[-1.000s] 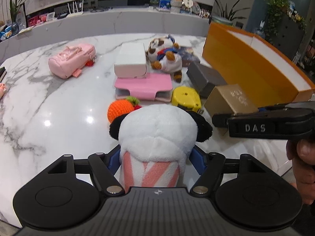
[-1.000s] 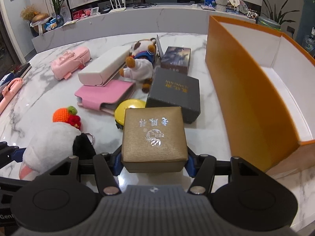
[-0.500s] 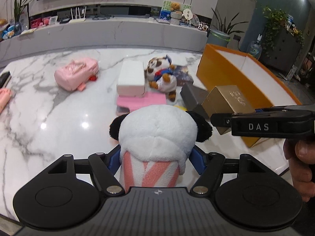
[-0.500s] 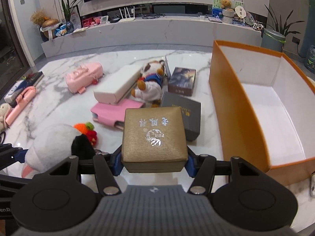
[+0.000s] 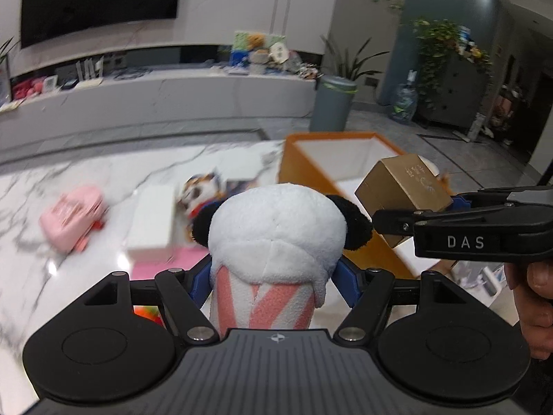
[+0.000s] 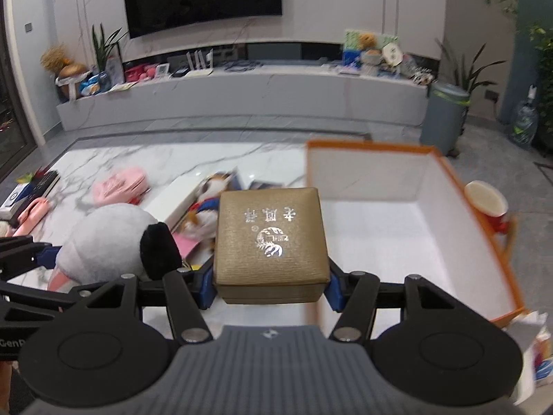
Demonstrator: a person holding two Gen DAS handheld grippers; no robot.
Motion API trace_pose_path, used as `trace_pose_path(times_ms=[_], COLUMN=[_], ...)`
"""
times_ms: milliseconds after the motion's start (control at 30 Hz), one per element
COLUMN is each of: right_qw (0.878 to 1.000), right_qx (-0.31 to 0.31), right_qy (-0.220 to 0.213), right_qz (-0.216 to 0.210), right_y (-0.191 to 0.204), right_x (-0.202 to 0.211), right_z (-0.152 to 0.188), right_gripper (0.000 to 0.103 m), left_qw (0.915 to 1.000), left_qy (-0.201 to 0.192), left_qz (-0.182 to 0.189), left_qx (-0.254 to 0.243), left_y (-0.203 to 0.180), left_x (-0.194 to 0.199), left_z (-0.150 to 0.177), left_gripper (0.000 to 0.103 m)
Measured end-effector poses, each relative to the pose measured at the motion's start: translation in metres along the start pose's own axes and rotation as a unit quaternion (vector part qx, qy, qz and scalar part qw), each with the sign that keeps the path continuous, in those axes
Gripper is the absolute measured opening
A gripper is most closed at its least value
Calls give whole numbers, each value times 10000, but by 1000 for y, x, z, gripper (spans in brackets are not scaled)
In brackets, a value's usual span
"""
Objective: Organize objects
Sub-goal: 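Carry the panda plush in the left tool while the right tool carries the gold box to the orange box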
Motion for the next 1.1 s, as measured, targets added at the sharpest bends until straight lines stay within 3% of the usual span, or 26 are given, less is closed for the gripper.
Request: trace_pose_path(times_ms=[400, 733, 1100], right_qw=[9979, 9963, 9956], right_qx=[10, -142, -106], right_qy=[-262, 27, 240], right_qz=[585, 852, 903], right_y=[-86, -146, -159], right_x=[28, 15, -2], right_z=[-42, -52, -45], right_gripper=[61, 61, 61], left_qw=[9964, 9916, 9883], left_qy=[-214, 52, 295], left_qz=[459, 664, 719], left_qx=[-680, -1106, -1311], left_y=[-78, -121, -137], left_x=[-44, -81, -101], left_z=[-62, -65, -59], left_gripper=[81, 81, 81])
Point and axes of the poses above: each gripper's, at about its wrist camera, not at the fingertips, and x roughly against the way its jaws point, y to its left, z to its underside, the point moved 7 cm from there along -x, roughly the way its jaws point, and after that the axes turned 6 degrees about -x, right-handed, at the moved point
